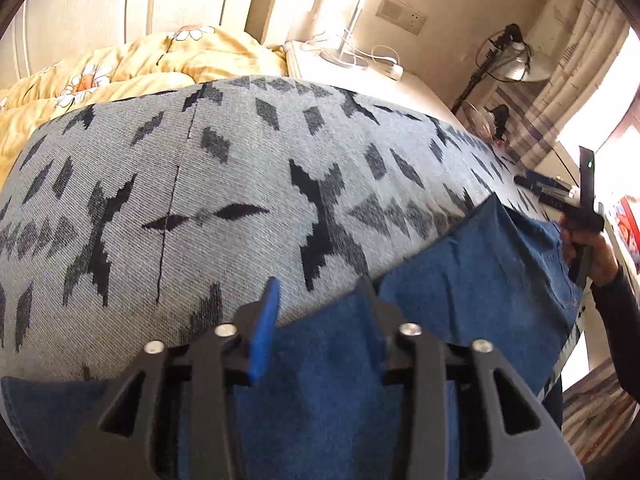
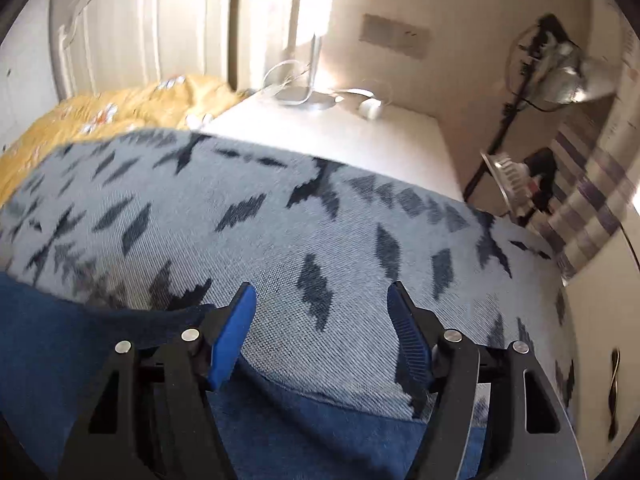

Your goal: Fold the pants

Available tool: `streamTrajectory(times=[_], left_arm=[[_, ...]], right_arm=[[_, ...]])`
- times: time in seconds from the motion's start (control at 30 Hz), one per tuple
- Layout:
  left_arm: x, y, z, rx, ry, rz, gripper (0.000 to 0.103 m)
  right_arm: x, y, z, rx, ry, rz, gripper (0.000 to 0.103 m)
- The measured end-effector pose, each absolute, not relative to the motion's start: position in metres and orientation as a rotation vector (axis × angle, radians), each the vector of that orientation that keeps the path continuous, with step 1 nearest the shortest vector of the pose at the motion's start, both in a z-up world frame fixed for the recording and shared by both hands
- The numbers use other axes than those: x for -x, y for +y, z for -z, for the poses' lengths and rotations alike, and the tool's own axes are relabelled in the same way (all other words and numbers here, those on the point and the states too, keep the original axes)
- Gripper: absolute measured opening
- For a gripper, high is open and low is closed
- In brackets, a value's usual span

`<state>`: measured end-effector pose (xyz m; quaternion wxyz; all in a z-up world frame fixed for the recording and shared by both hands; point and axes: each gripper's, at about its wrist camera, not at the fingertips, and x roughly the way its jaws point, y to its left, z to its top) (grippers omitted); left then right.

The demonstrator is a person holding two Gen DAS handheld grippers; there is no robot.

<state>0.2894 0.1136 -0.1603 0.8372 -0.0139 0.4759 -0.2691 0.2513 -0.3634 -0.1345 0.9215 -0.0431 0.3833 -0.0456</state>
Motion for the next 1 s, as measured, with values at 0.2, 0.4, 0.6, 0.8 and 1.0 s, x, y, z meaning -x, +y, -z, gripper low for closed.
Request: streamTrajectory(times=[0.2,0.4,0.6,0.8,1.0], left_arm=[[-0.290,0.143,0.187,-0.189,1.028,0.169,0.005],[-0.260,0.145,0.160,-0.002,0.929,0.407,0.042],[-0.241,0.131,0.194,-0.145,0.969,0.276,0.047],[-0.178,0.327,0.170,0.274,0.890,-0.184,0.047],[-0.095,0.445,0.192,0.857,0.813,-0.176,0.039]], right_arm=[[-0.143,-0.369,0.132,0.062,0.780,0.097,0.079],[-0.051,-0.401,0.161,-0.031,0.831,0.237,0.080],[-0.024,-0.411,0.190,-0.005,0.908,0.321,0.084],[-0.015,-0.426,0.201,-0.029,0.942,0.313,0.086],[-0.009,-0.434,0.195,-0.187,0.931,0.316,0.086]])
